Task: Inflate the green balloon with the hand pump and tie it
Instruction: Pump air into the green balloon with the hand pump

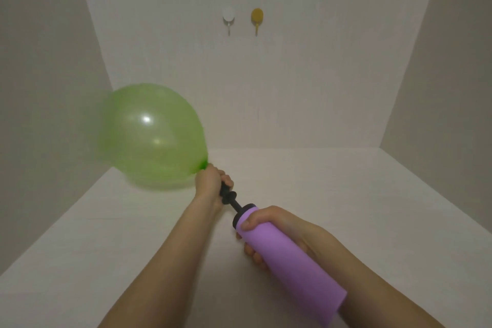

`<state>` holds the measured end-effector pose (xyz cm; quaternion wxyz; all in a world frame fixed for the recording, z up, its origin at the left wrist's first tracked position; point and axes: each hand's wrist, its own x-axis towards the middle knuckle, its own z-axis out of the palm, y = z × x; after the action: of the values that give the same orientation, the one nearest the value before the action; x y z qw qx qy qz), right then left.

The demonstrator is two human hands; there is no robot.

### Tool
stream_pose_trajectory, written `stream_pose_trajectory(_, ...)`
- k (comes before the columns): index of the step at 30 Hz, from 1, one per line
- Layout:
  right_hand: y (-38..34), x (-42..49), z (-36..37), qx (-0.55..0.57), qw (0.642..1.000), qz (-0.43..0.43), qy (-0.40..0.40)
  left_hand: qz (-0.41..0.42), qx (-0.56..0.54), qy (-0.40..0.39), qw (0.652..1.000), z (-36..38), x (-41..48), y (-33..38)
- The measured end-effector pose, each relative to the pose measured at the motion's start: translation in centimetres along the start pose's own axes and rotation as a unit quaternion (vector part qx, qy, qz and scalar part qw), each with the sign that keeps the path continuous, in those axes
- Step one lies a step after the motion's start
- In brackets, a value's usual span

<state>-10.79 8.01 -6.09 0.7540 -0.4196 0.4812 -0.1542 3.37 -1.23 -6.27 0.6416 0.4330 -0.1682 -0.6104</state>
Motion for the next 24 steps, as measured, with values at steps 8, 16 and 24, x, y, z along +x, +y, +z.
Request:
stream_pose_trajectory(8,-0.4,0.5,0.2,0.056,0.998,-0.011,-0.001,0.008,0.044,-0.013,0.999,0.8,0.2,0.3)
stream_pose_trajectory(16,-0.4,1.4,0.0,0.034,0.999,0.002,0.016,-0.013,0.059,-0.009,0.998,0.6,-0.1,-2.2)
stream_pose_trajectory(24,-0.3,0.5,-0.7,0.034,0.999,-0.016,-0.005,0.001,0.066,-0.006,0.998,0.9,1.1,0.8)
